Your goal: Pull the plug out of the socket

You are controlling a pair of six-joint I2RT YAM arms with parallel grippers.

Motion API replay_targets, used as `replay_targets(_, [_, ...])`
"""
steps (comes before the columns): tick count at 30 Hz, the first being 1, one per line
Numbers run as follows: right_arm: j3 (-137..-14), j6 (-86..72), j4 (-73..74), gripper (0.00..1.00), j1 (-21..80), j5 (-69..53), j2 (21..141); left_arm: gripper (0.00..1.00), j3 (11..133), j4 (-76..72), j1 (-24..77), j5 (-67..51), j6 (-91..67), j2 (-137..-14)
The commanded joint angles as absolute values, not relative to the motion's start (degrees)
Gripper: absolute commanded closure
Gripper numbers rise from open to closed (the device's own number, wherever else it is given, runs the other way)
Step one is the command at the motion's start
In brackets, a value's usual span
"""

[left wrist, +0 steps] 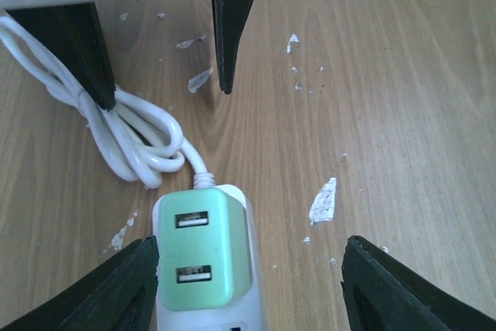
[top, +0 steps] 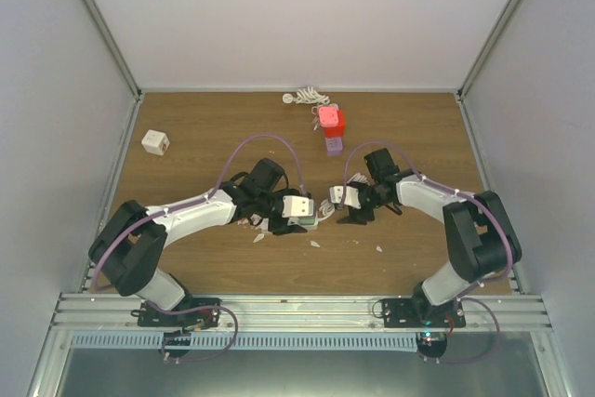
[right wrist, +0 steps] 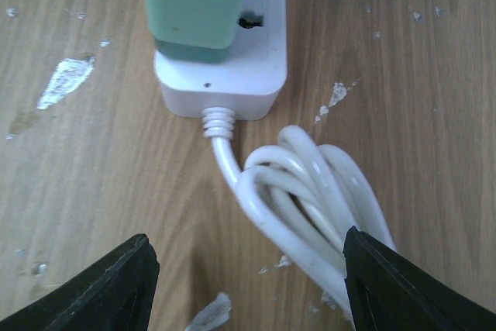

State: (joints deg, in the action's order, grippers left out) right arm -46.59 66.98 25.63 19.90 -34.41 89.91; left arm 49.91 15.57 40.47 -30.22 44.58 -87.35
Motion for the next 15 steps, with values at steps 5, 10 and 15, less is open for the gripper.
replay_targets(5, [-53.1, 71.1, 23.9, 0.35, 19.8, -36.9, 96.5, 0.38, 49.2, 10.0, 39.7, -27.2, 41.9, -88.2])
replay_targets(10, [-53.4, 72.7, 24.0, 0.38, 20.9, -35.4, 98.9, 0.43, 47.4, 9.6, 39.6, -26.9, 43.0, -88.8])
replay_targets(15, [-53.5, 72.9, 23.7, 0.43, 21.4, -34.8, 100.3, 0.49, 46.8, 8.0, 39.6, -26.8, 42.2, -90.1])
